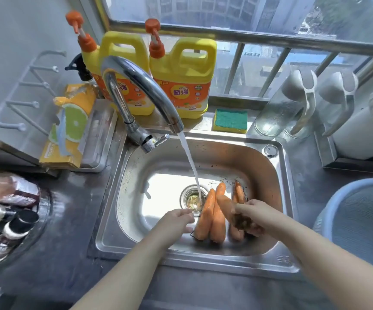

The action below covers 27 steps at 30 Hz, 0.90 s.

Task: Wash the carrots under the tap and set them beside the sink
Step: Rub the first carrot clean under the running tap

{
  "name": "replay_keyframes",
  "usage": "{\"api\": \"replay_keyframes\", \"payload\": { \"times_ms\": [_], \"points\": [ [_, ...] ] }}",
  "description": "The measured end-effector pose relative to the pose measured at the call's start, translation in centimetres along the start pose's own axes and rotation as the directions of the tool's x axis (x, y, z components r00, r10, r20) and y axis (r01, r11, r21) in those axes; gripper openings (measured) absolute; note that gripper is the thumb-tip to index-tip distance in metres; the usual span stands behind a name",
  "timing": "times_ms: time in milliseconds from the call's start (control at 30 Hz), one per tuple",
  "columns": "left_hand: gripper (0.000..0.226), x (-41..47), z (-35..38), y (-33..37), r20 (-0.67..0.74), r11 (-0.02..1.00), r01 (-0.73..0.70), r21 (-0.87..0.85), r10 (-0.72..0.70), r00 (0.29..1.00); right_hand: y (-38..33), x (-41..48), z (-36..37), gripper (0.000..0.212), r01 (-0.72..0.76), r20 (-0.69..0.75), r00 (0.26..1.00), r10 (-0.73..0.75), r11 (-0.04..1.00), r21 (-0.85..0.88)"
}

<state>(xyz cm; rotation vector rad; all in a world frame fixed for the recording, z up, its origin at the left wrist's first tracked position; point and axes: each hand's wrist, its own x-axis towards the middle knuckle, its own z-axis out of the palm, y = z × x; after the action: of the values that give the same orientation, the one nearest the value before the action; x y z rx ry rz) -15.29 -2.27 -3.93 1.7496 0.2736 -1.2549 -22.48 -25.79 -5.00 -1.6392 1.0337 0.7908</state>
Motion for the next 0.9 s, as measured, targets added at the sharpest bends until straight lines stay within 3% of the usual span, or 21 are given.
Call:
{"api": "replay_keyframes", "payload": {
  "times_ms": [67,133,267,400,533,600,700,800,900],
  "points": [
    [0.028,-0.4,1.1,0.9,0.085,0.938,0.118,-0.326,-0.095,0.992,-1.8,-3.1,0.9,0.047,0.054,0.129,0.989,-0.078,0.983,0.175],
    [0.034,-0.1,1.7,1.8,0.103,0.815,0.136,-0.563,-0.094,0.99,-3.6,-5.4,1.8,0.031,0.127,0.2,0.965,-0.172,0.967,0.221],
    [0.034,0.6,1.3,5.0,0.014,0.606,0.019,-0.795,-0.012,1.0,-6.0,-8.3,2.6,0.014,0.215,0.226,0.937,-0.268,0.949,0.232],
    [0.036,0.0,1.2,8.6,-0.071,0.53,-0.064,-0.846,0.007,0.997,-7.7,-10.2,2.6,0.012,0.276,0.155,0.937,-0.313,0.935,0.22],
    [0.025,-1.0,1.8,10.9,-0.122,0.592,-0.151,-0.792,0.088,0.989,-8.0,-10.9,3.0,0.044,0.429,-0.009,0.903,-0.43,0.902,-0.047],
    [0.023,-1.4,1.8,11.6,-0.141,0.604,-0.179,-0.776,0.111,0.984,-8.2,-11.0,3.1,0.045,0.488,-0.08,0.861,-0.502,0.86,-0.15],
    [0.021,-1.9,1.0,12.1,-0.125,0.601,-0.166,-0.782,0.11,0.986,-8.6,-11.3,2.8,0.047,0.534,-0.066,0.83,-0.554,0.824,-0.19],
    [0.027,-1.8,0.1,12.5,-0.062,0.562,-0.111,-0.82,0.105,0.993,-9.3,-11.7,2.3,0.042,0.522,0.073,0.85,-0.522,0.853,0.029],
    [0.03,-2.1,0.2,13.0,-0.012,0.418,-0.08,-0.905,0.162,0.987,-10.1,-12.0,1.6,0.027,0.304,0.199,0.901,-0.386,0.887,0.347]
  ]
}}
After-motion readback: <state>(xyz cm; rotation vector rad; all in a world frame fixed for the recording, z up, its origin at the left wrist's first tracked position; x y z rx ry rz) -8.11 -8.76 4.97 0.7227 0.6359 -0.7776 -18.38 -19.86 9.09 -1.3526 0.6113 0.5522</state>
